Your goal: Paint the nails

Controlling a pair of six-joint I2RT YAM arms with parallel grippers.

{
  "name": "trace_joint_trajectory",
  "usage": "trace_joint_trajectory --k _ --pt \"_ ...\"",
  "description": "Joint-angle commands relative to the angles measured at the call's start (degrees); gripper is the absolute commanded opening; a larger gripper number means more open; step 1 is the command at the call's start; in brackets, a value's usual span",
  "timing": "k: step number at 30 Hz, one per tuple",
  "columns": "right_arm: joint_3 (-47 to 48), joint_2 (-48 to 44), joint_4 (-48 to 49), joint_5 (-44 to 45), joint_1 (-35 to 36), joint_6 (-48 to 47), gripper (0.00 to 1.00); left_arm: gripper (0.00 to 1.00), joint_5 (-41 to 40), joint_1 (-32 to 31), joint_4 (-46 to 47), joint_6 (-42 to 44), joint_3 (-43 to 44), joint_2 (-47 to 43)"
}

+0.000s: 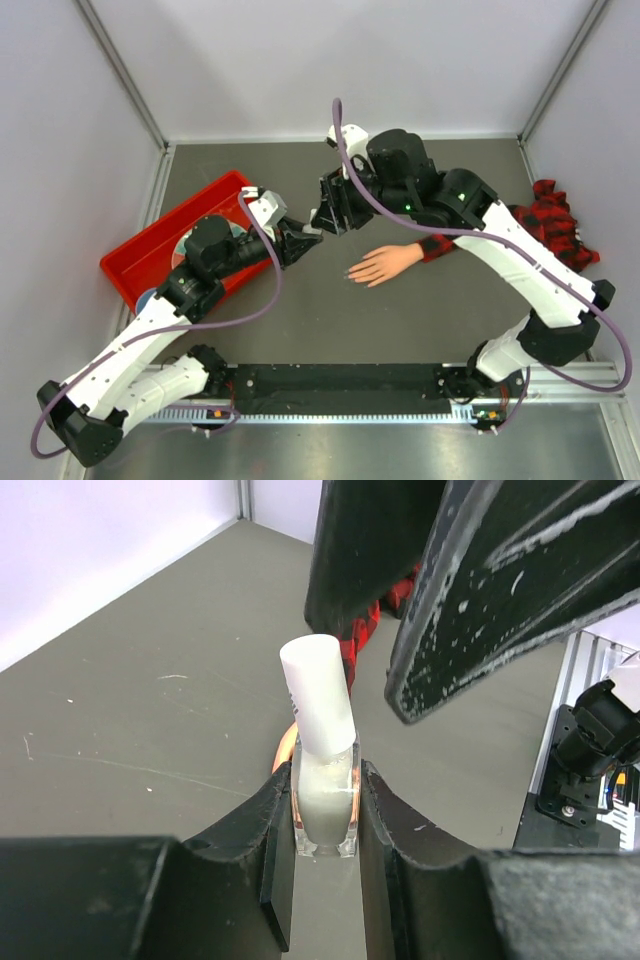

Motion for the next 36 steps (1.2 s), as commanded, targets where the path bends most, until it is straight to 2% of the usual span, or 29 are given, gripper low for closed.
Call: trace_joint_trajectory --k 1,8,21,27,32,36 --pt "1.9 0.2 2.7 -4.7 -0.7 -0.1 0.51 0.00 0.7 -0.2 4.4 -0.9 -0.6 -0.7" --pt "1.3 1.1 2.9 -6.7 -0.7 -0.8 0.40 0.00 1.5 -0.2 4.4 -1.2 -0.4 0.2" --pt "2.5 2.7 1.8 -5.0 -0.7 -2.5 0.41 0.00 3.5 -0.1 3.6 -1.1 -0.2 0.9" --pt "2.5 2.6 2.0 -4.5 -0.7 -2.7 0.35 0.00 4.2 -0.2 3.6 -1.0 0.0 1.1" --pt "2.7 2.7 2.0 -3.9 -0.7 -3.0 0.24 0.00 5.2 -0.1 2.9 -0.6 0.2 1.1" --pt "2.8 2.6 1.4 -3.4 -0.7 -3.2 0.12 0.00 5.3 -0.1 2.0 0.0 0.2 0.9"
